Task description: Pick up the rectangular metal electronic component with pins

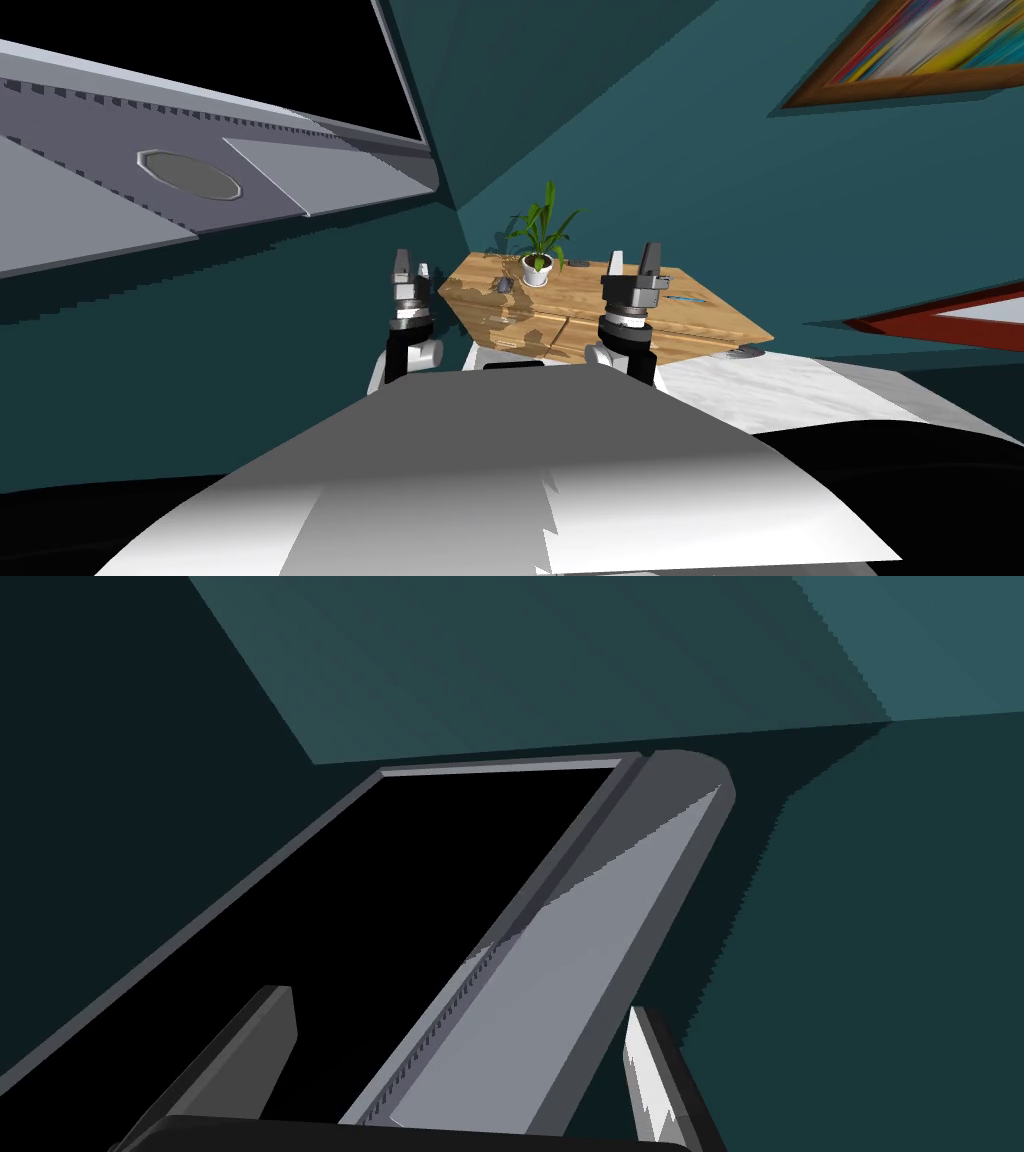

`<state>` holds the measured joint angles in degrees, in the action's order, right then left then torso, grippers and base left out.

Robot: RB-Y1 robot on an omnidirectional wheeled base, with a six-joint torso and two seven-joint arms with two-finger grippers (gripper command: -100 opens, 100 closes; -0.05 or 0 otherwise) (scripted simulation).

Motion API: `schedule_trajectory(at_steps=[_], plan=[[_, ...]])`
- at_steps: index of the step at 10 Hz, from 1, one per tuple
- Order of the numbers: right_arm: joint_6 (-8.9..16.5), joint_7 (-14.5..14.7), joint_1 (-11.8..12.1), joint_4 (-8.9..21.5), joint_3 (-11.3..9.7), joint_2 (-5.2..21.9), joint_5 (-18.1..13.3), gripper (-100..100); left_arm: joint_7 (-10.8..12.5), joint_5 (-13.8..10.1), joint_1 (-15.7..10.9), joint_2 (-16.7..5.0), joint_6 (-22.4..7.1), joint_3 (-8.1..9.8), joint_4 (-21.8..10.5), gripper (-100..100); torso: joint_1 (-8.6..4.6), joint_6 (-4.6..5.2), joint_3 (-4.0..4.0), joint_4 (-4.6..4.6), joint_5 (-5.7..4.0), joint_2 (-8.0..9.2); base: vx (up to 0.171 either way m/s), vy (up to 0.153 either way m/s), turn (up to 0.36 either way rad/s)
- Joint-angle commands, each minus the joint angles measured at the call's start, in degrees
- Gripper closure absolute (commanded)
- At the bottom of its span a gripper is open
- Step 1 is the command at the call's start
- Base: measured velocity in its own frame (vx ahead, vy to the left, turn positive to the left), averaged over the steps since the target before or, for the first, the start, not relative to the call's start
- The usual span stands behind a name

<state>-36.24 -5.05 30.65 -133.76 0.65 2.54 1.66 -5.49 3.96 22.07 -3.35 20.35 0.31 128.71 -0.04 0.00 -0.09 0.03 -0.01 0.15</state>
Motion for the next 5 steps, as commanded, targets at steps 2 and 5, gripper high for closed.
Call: schedule_trajectory(at_steps=[2,5], plan=[[0.0,0.0,0.0,0.0,0.0,0.0,0.0,0,0.05,0.62,-2.46,-1.34,-3.81,0.99,-1.59,-100,-0.03,0.0,-0.01,0.0,0.0,0.03,-0.047,-0.023,0.043],[0.0,0.0,0.0,0.0,0.0,0.0,0.0,0,0.34,1.39,-6.29,-3.11,-8.72,2.83,-4.13,-100,-0.01,0.0,0.02,-0.01,0.0,-0.04,-0.033,-0.015,0.031]])
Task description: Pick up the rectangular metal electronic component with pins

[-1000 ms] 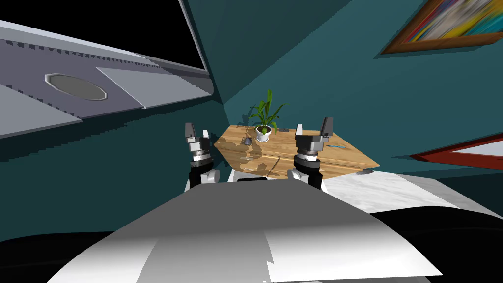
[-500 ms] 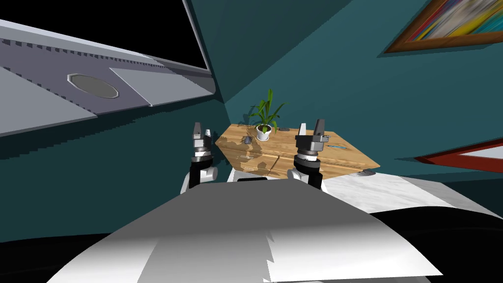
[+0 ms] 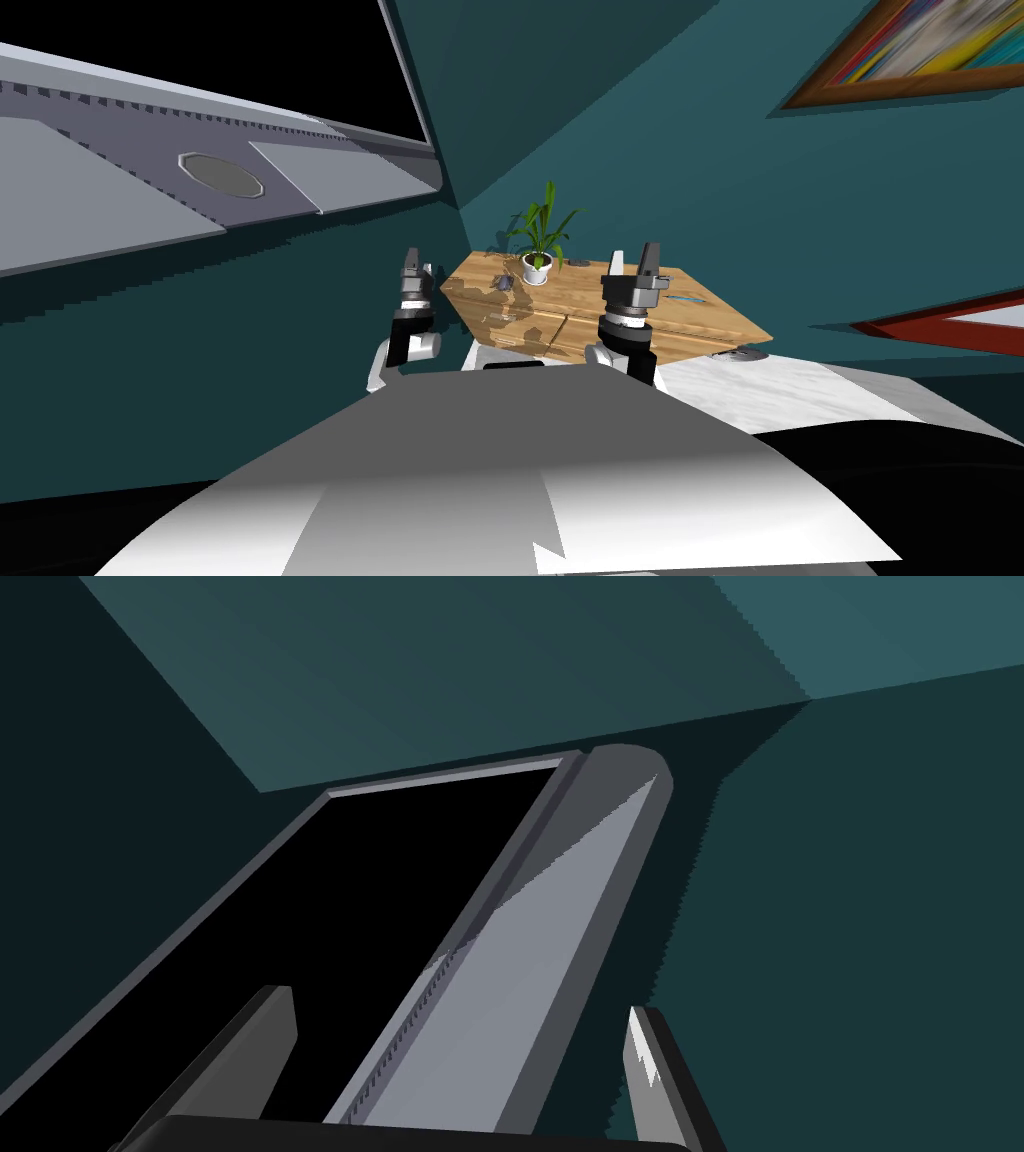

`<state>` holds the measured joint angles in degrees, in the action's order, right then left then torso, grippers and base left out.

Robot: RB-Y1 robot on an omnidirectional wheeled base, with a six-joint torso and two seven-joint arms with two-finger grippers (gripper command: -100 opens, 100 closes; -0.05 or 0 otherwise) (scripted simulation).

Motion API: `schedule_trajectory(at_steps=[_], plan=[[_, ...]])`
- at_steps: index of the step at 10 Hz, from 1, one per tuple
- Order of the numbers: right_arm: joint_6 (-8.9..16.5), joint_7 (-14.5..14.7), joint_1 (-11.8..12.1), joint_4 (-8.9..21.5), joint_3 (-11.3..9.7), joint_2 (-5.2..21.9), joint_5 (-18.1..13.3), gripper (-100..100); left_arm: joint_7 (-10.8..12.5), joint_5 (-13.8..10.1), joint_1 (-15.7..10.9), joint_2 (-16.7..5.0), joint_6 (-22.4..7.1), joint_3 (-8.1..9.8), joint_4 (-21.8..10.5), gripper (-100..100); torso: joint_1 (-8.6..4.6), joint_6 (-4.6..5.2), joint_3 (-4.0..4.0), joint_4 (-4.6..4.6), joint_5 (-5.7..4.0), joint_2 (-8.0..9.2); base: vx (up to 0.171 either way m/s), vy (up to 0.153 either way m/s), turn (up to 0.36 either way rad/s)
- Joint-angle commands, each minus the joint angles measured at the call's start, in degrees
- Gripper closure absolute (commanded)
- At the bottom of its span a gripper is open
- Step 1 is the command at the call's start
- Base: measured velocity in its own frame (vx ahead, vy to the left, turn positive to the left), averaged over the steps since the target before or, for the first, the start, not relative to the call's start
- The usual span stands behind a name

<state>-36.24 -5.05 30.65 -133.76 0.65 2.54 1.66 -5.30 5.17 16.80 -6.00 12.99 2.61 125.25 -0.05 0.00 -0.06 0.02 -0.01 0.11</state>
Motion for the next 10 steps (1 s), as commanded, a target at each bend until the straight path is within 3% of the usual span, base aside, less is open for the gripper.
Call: schedule_trajectory(at_steps=[1,2,3,4,5,6,8,9,10], plan=[[0.0,0.0,0.0,0.0,0.0,0.0,0.0,0,0.14,0.18,-1.01,-0.47,-2.2,0.53,-0.67,-100,0.0,0.0,0.0,0.0,0.0,0.0,-0.03,-0.015,0.019],[0.0,0.0,0.0,0.0,0.0,0.0,0.0,0,0.32,0.59,-3.2,-1.26,-4.2,1.56,-2.18,-100,-0.01,0.0,0.0,0.0,0.0,-0.01,-0.036,-0.018,0.036],[0.0,0.0,0.0,0.0,0.0,0.0,0.0,0,0.32,0.59,-3.2,-1.26,-5.43,1.56,-2.18,-100,-0.01,0.0,0.0,0.0,0.0,0.0,-0.03,-0.016,0.018],[0.0,0.0,0.0,0.0,0.0,0.0,0.0,0,0.52,1.03,-5.55,-2.01,-7.23,2.65,-3.84,-100,-0.01,0.0,0.0,0.0,0.0,-0.01,-0.037,-0.018,0.034],[0.0,0.0,0.0,0.0,0.0,0.0,0.0,0,0.52,1.03,-5.55,-2.01,-8.72,2.65,-3.84,-100,-0.01,0.0,0.0,0.0,0.0,0.0,-0.029,-0.018,0.015],[0.0,0.0,0.0,0.0,0.0,0.0,0.0,0,0.74,1.48,-7.82,-2.71,-10.35,3.8,-5.64,-100,-0.03,0.01,0.0,0.0,-0.01,-0.01,-0.029,-0.019,0.025],[0.0,0.0,0.0,0.0,0.0,0.0,0.0,0,0.74,1.48,-8.05,-2.71,-12.47,3.8,-5.64,-100,-0.01,0.0,0.01,-0.01,0.0,-0.03,-0.02,-0.011,0.007],[0.0,0.0,0.0,0.0,0.0,0.0,0.0,0,0.97,1.93,-10.68,-3.39,-14.79,4.99,-7.58,-100,0.0,0.0,0.03,-0.01,0.0,-0.06,-0.02,-0.013,0.024],[0.0,0.0,0.0,0.0,0.0,0.0,0.0,0,0.97,1.93,-10.68,-3.39,-16.23,4.99,-7.58,-100,0.01,0.0,0.04,-0.01,0.0,-0.07,-0.02,-0.016,0.01]])
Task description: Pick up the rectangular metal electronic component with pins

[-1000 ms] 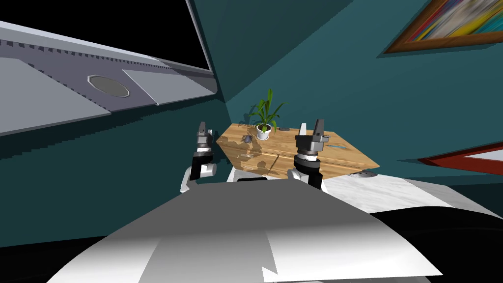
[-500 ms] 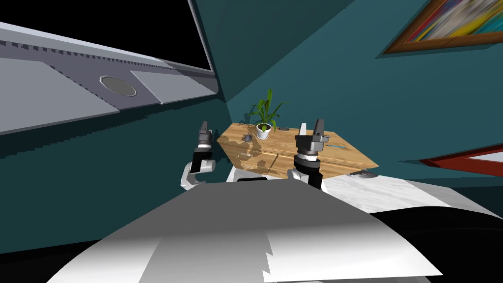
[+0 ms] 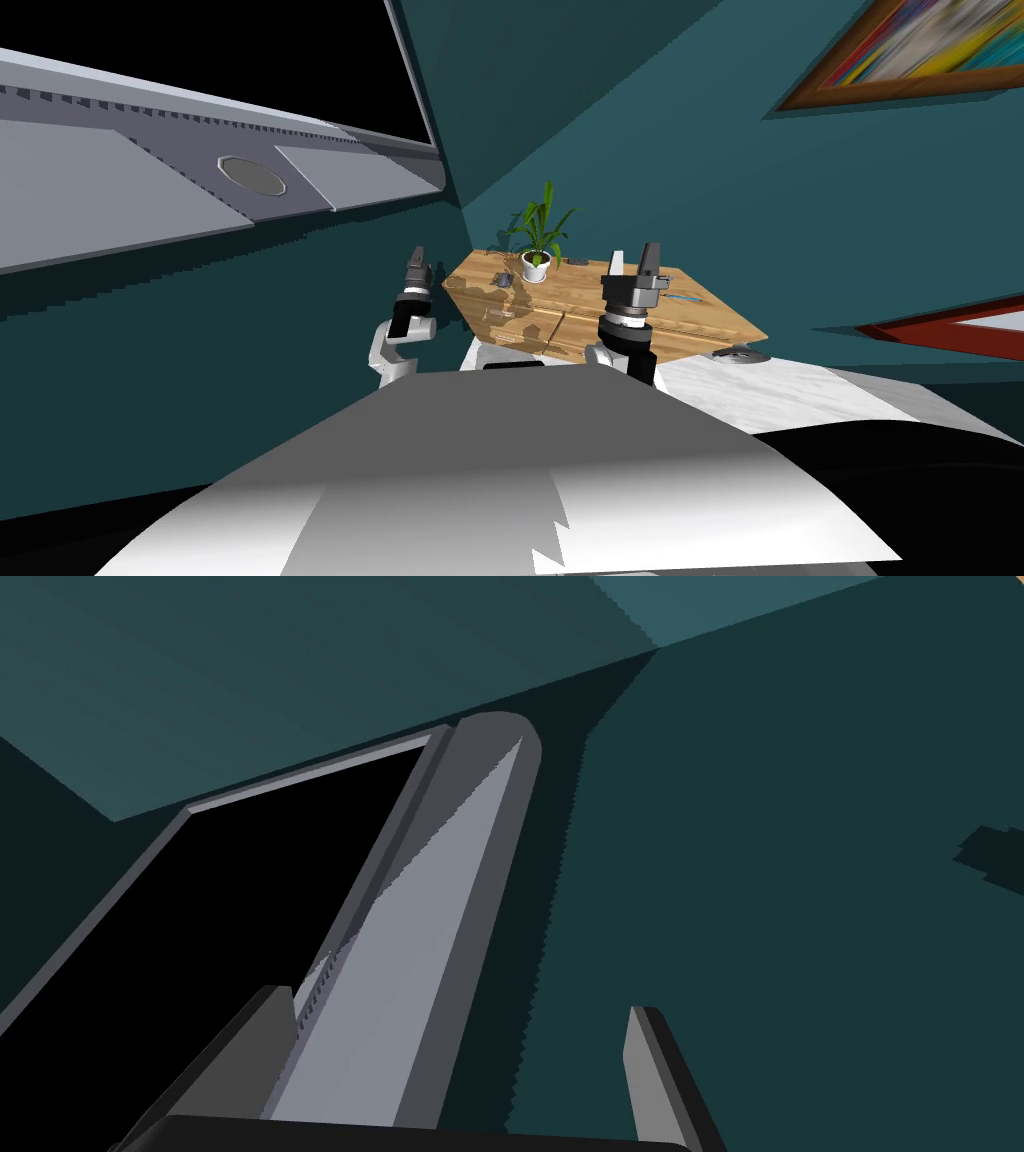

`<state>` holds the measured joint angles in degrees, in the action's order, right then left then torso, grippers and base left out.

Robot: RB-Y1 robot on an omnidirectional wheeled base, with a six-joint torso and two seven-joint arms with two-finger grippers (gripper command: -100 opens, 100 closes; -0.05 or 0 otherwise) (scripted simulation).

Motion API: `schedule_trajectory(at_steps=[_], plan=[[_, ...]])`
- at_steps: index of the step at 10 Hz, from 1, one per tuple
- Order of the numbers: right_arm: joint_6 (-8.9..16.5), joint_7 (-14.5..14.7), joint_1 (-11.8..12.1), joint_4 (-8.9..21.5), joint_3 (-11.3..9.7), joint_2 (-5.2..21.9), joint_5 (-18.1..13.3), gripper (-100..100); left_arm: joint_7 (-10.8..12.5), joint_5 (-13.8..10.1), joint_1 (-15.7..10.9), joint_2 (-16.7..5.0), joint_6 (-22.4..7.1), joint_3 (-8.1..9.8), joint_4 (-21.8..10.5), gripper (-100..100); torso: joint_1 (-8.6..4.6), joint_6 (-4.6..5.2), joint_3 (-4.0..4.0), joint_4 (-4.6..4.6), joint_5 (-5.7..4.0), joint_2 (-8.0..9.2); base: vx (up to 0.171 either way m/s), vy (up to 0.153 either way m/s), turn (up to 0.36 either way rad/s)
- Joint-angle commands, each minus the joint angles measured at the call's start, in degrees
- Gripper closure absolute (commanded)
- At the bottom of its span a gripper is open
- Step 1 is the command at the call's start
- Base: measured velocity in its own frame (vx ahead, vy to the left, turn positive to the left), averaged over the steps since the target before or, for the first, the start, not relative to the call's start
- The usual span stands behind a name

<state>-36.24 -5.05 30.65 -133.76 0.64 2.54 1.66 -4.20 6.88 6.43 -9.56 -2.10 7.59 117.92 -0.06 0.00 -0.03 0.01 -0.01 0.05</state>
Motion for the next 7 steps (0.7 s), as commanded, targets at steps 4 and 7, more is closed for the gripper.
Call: schedule_trajectory(at_steps=[4,7], plan=[[0.0,0.0,0.0,0.0,0.0,0.0,0.0,0,0.4,1.13,-5.85,-1.06,-8.59,2.5,-4.5,-100,-0.04,0.0,-0.01,0.01,-0.01,0.02,-0.026,-0.022,0.009],[0.0,0.0,0.0,0.0,0.0,0.0,0.0,0,0.69,1.58,-8.72,-1.61,-13.02,3.79,-6.81,-100,-0.01,0.0,0.01,0.0,-0.01,-0.01,-0.015,-0.013,0.001]])
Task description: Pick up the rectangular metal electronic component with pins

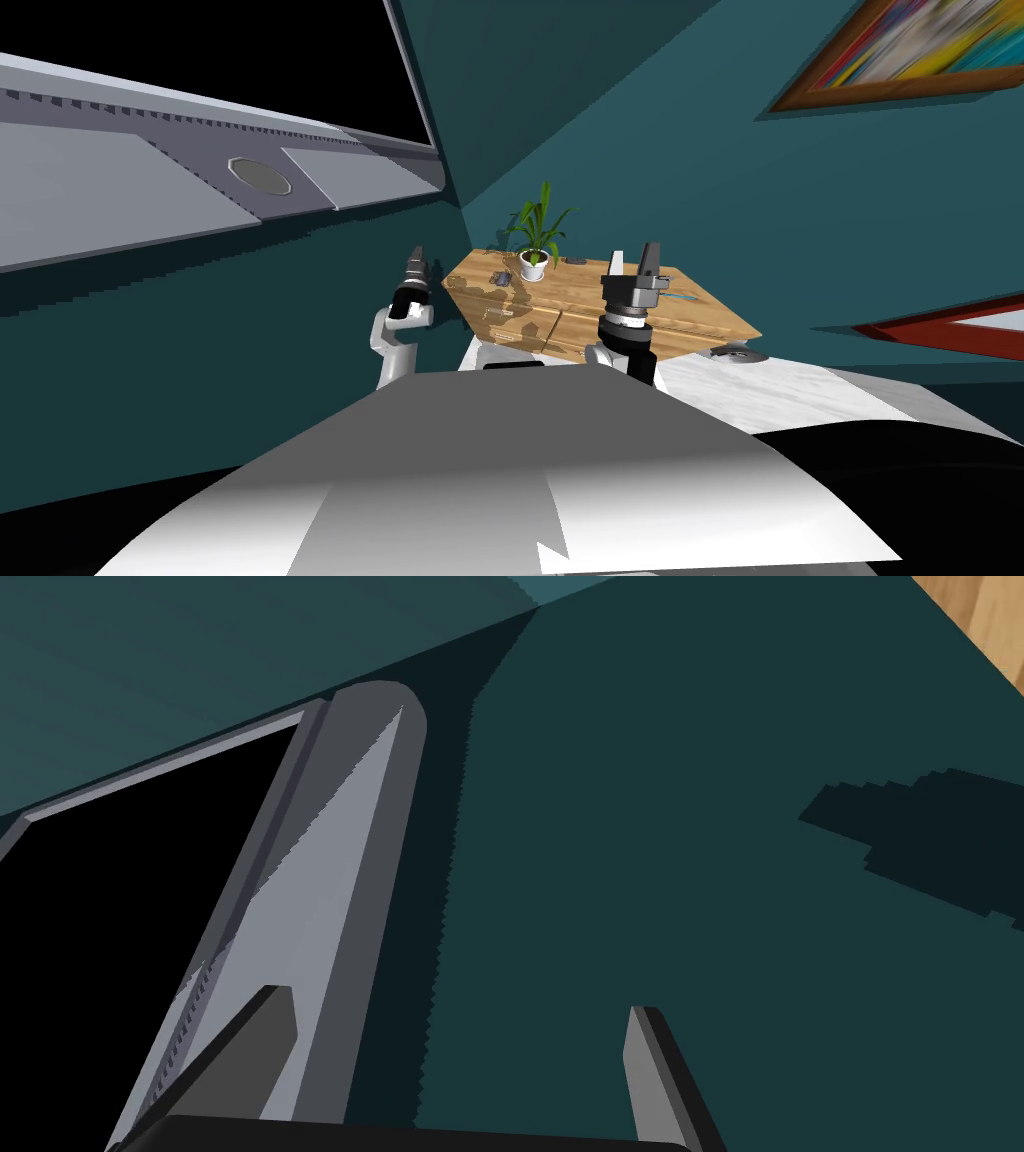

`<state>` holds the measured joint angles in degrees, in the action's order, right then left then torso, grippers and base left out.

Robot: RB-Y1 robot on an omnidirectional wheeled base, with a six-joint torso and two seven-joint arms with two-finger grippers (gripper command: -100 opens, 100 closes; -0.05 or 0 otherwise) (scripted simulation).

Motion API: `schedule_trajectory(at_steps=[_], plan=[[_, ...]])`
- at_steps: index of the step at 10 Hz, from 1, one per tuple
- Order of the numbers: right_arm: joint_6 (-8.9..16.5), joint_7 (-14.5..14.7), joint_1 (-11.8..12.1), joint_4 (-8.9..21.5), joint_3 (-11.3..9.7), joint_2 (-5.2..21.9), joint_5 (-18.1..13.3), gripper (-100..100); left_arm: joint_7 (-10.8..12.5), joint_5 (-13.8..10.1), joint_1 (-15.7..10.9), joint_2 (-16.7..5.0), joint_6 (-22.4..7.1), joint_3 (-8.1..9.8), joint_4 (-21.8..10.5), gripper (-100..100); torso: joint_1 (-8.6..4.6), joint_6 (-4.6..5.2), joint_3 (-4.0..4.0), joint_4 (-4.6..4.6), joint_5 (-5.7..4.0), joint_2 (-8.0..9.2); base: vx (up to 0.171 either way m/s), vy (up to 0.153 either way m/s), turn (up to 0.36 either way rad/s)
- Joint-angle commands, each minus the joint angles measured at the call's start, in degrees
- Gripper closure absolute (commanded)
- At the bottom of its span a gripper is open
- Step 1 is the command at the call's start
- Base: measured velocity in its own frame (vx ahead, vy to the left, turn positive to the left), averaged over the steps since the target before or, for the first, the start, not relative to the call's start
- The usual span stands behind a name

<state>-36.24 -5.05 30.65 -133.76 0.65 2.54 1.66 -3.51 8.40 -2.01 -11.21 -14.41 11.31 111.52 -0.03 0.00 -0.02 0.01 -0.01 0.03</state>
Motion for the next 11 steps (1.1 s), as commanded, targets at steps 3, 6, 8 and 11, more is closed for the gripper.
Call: schedule_trajectory(at_steps=[3,6,8,11], plan=[[0.0,0.0,0.0,0.0,0.0,0.0,0.0,0,0.3,0.52,-3.17,-0.45,-4.83,1.38,-2.84,-100,-0.02,0.0,0.0,0.0,-0.01,-0.01,-0.01,-0.011,-0.002],[0.0,0.0,0.0,0.0,0.0,0.0,0.0,0,0.95,1.42,-8.37,-1.2,-10.31,4.07,-7.73,-100,-0.02,0.0,0.01,0.0,0.0,-0.01,-0.01,-0.017,-0.01],[0.0,0.0,0.0,0.0,0.0,0.0,0.0,0,0.95,1.42,-8.97,-1.2,-13.07,4.07,-8.04,-100,-0.05,0.0,0.02,-0.01,-0.01,-0.03,-0.004,-0.012,-0.006],[0.0,0.0,0.0,0.0,0.0,0.0,0.0,0,1.29,1.85,-11.84,-1.44,-17.43,5.43,-10.82,-100,-0.02,0.0,0.02,-0.01,0.0,-0.04,-0.004,-0.011,-0.012]])
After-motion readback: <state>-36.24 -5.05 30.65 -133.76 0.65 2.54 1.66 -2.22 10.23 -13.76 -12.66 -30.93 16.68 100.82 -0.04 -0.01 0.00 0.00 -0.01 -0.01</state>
